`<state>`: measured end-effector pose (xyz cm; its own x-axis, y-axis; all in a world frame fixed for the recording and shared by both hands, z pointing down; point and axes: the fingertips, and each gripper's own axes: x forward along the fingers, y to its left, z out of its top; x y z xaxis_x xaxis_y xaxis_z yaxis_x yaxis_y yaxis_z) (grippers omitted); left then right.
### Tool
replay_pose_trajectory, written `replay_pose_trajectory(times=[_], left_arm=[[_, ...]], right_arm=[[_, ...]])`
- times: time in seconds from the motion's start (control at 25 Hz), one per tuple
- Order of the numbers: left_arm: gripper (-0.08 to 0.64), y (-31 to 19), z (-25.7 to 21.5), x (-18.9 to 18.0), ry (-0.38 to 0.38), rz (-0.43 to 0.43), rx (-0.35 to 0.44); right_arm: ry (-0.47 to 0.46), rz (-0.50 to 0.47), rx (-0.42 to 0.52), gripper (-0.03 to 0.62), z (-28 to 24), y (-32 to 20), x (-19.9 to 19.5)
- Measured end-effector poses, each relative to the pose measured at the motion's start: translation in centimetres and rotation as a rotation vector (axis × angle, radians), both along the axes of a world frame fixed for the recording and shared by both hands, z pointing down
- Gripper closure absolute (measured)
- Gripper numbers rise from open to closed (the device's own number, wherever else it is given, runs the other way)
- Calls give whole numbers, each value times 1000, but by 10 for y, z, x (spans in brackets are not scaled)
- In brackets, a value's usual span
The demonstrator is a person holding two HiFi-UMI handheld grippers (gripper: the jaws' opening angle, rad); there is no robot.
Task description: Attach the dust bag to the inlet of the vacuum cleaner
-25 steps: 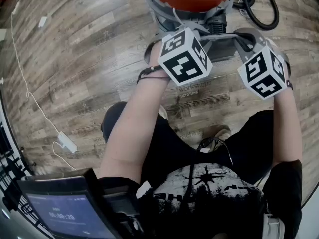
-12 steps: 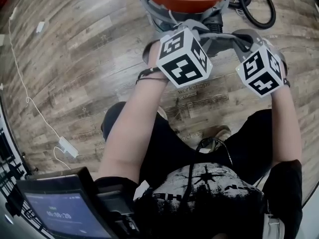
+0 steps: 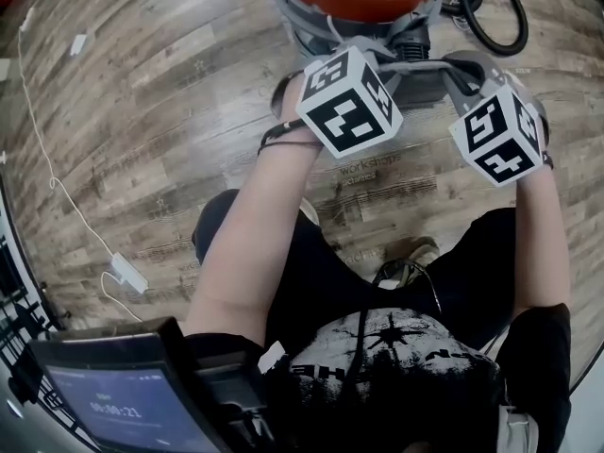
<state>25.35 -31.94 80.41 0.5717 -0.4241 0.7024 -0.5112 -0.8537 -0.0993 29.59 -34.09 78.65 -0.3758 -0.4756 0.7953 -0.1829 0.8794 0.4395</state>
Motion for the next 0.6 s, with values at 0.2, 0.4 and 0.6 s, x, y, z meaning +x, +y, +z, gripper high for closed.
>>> replay_pose_trajectory(times=[0.2, 0.4, 0.6], left_arm=[[529, 4, 20, -5, -79, 11, -40], [522, -8, 2, 2, -52, 26, 19], [505, -19, -21, 15, -17, 30, 111]], right_arm=[[55, -74, 50, 563, -13, 9, -17], [-22, -3, -11, 565, -2, -2, 1], [-39, 64, -39, 567, 24, -6, 17]])
